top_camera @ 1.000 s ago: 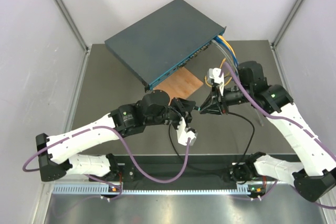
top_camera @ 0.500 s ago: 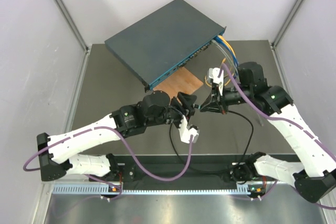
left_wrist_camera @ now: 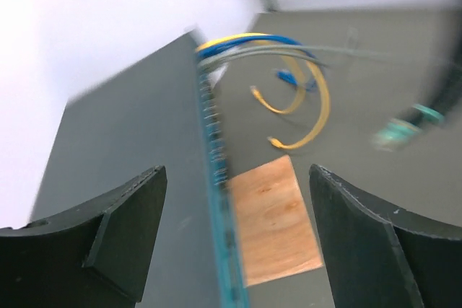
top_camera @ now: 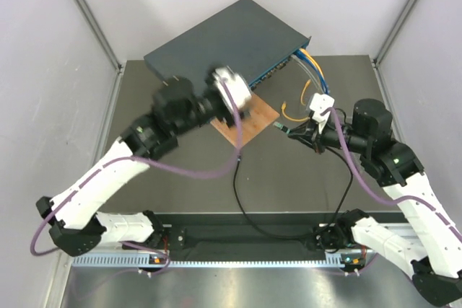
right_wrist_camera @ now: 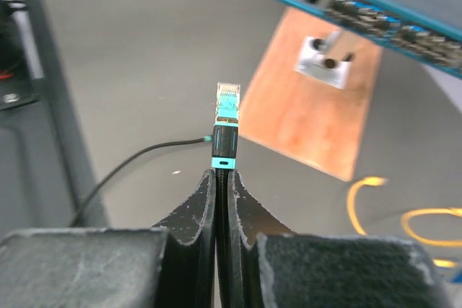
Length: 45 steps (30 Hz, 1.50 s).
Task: Insert the plug into the switch port
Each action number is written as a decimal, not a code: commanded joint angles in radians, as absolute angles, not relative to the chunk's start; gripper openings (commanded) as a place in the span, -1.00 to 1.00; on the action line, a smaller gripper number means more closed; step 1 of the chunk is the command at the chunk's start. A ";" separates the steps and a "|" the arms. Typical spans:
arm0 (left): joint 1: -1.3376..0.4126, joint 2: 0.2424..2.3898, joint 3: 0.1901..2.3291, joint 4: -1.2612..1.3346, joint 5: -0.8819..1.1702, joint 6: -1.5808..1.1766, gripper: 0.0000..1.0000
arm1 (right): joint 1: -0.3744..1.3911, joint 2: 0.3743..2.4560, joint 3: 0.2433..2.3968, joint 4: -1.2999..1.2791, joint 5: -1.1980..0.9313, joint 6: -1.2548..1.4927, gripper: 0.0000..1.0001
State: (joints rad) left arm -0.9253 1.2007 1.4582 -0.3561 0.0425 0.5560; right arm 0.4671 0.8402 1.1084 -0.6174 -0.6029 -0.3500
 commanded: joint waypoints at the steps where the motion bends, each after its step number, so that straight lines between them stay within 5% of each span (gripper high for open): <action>1: -0.720 1.224 1.584 -0.327 0.168 0.073 0.69 | 0.456 0.856 1.104 -0.485 -0.496 -0.353 -1.00; 8: -0.171 1.160 1.536 -0.137 0.414 -0.668 0.76 | 0.472 0.985 1.193 -0.450 -0.400 -0.397 -1.00; 17: 0.251 0.988 1.234 -0.192 0.603 -1.006 0.85 | 0.575 1.129 1.247 -0.394 -0.213 -0.433 -1.00; 35: 0.255 1.069 0.853 0.233 0.770 -1.264 0.98 | 0.715 1.239 1.273 -0.330 -0.077 -0.431 -1.00; 45: 0.158 1.189 0.830 0.465 0.770 -1.341 0.67 | 0.738 1.261 1.279 -0.304 -0.078 -0.445 -1.00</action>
